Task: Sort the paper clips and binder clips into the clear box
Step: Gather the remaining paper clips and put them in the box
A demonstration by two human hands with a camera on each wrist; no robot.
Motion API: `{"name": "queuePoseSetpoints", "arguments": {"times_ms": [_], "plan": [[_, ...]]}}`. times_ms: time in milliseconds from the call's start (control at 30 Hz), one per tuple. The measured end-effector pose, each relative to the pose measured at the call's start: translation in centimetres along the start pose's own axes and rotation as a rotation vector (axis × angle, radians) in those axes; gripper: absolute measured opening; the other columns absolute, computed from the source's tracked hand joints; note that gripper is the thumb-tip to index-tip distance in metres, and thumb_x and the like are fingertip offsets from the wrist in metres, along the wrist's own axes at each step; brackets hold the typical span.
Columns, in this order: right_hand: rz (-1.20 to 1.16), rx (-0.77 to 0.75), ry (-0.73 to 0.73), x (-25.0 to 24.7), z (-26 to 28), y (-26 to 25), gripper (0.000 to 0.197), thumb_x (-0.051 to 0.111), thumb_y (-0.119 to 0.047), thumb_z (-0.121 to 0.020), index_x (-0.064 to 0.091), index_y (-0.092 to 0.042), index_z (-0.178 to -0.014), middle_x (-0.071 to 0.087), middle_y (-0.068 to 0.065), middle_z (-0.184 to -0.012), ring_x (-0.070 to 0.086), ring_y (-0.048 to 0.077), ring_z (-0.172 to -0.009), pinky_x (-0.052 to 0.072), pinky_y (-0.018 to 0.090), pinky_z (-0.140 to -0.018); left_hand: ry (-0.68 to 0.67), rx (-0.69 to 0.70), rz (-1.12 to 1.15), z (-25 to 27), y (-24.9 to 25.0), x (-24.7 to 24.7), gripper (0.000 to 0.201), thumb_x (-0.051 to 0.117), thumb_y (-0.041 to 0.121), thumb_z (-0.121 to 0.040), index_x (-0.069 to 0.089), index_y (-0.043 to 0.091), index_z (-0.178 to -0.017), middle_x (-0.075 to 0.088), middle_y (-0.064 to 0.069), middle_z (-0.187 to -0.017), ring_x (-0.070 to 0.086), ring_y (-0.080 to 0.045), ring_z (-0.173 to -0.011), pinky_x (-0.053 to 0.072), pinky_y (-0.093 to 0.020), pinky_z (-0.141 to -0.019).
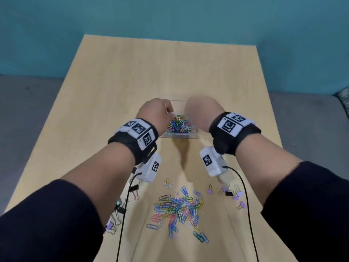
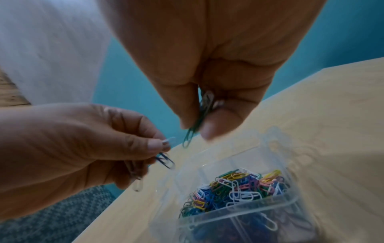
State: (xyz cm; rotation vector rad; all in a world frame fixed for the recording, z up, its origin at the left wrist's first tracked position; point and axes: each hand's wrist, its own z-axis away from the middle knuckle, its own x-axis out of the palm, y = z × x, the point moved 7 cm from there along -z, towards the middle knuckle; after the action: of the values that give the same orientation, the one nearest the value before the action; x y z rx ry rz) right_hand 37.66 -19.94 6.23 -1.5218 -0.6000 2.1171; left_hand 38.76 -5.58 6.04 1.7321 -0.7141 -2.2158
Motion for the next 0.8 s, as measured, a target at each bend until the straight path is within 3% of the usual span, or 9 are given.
{"name": "queuePoseSetpoints", "arguments": {"times_ms": [67, 133, 233, 400, 467, 533, 567, 733, 800], "plan": [[0.031, 0.046, -0.065, 0.5, 0.0, 0.4, 0.024, 0.057, -0.027, -0.089, 0.063, -0.017, -0.110, 0.067, 0.007, -0.102, 0.066, 0.027, -0.088, 0.054, 0.039, -0.080, -0.015, -0.021, -0.016, -0.1, -0.3, 0.5, 0.026, 0.061, 0.033, -0.086, 0.065, 0.022, -0.109, 0.061, -0.003, -0.103, 0.059, -0.023, -0.090, 0.045, -0.031, -0.077], [0.178, 0.051, -0.048, 0.2, 1.3, 1.1, 0.035, 0.053, -0.029, -0.093, 0.058, -0.013, -0.123, 0.062, 0.010, -0.119, 0.060, 0.029, -0.104, 0.047, 0.036, -0.090, 0.016, -0.011, -0.058, 1.3, -0.8, 0.4, 0.030, 0.057, 0.032, -0.089, 0.062, 0.021, -0.117, 0.056, -0.008, -0.112, 0.058, -0.028, -0.095, 0.046, -0.035, -0.084], [0.310, -0.031, -0.005, 1.6, 5.6, 1.6, 0.028, 0.045, -0.018, -0.093, 0.061, -0.007, -0.113, 0.062, 0.018, -0.110, 0.059, 0.035, -0.099, 0.048, 0.040, -0.084, 0.082, 0.165, -0.113, 6.0, -0.7, 1.4, 0.023, 0.055, 0.020, -0.089, 0.064, 0.015, -0.109, 0.055, -0.014, -0.107, 0.056, -0.036, -0.092, 0.048, -0.044, -0.081], [0.356, -0.195, -0.257, 9.7, 15.1, 1.6, 0.023, 0.044, -0.007, -0.086, 0.056, -0.018, -0.103, 0.056, 0.007, -0.100, 0.057, 0.029, -0.091, 0.040, 0.033, -0.069, -0.226, 0.364, -0.303, 16.0, -1.8, 9.4, 0.037, 0.058, 0.017, -0.084, 0.054, 0.015, -0.121, 0.051, -0.009, -0.126, 0.053, -0.029, -0.108, 0.049, -0.040, -0.092], [0.434, -0.240, -0.285, 12.6, 18.1, 2.1, 0.041, 0.047, -0.002, -0.078, 0.049, -0.011, -0.118, 0.052, 0.011, -0.117, 0.049, 0.030, -0.110, 0.043, 0.034, -0.085, -0.247, 0.425, -0.380, 18.6, -2.4, 11.2, 0.051, 0.066, 0.015, -0.075, 0.054, 0.008, -0.124, 0.052, -0.013, -0.131, 0.051, -0.031, -0.116, 0.047, -0.039, -0.097], [0.536, -0.243, -0.286, 15.2, 20.0, 3.5, 0.063, 0.050, -0.002, -0.073, 0.038, 0.002, -0.134, 0.040, 0.023, -0.138, 0.035, 0.039, -0.131, 0.038, 0.043, -0.105, -0.207, 0.495, -0.450, 20.2, -2.7, 12.0, 0.046, 0.061, 0.017, -0.075, 0.059, 0.003, -0.119, 0.057, -0.015, -0.127, 0.050, -0.033, -0.118, 0.044, -0.040, -0.100], [0.555, -0.234, -0.285, 16.0, 20.9, 4.1, 0.067, 0.052, -0.003, -0.072, 0.036, 0.004, -0.137, 0.036, 0.025, -0.143, 0.030, 0.041, -0.135, 0.038, 0.046, -0.106, -0.190, 0.516, -0.453, 21.0, -2.8, 12.1, 0.044, 0.059, 0.019, -0.076, 0.061, 0.003, -0.116, 0.058, -0.015, -0.124, 0.051, -0.033, -0.117, 0.044, -0.040, -0.099], [0.464, -0.300, -0.196, 15.9, 24.3, 3.9, 0.056, 0.055, -0.012, -0.079, 0.043, -0.008, -0.133, 0.048, 0.010, -0.134, 0.044, 0.031, -0.126, 0.045, 0.038, -0.099, -0.141, 0.398, -0.283, 24.5, -4.0, 10.7, 0.038, 0.056, 0.025, -0.081, 0.058, 0.014, -0.117, 0.058, -0.007, -0.119, 0.054, -0.026, -0.104, 0.051, -0.034, -0.089], [0.405, -0.158, -0.150, 14.5, 25.6, 5.0, 0.059, 0.064, -0.020, -0.075, 0.045, -0.018, -0.131, 0.051, 0.001, -0.125, 0.054, 0.025, -0.106, 0.053, 0.031, -0.080, -0.140, 0.221, -0.212, 25.5, -5.6, 10.1, 0.055, 0.071, 0.027, -0.073, 0.052, 0.017, -0.123, 0.052, -0.005, -0.121, 0.051, -0.025, -0.101, 0.052, -0.035, -0.086]]}}
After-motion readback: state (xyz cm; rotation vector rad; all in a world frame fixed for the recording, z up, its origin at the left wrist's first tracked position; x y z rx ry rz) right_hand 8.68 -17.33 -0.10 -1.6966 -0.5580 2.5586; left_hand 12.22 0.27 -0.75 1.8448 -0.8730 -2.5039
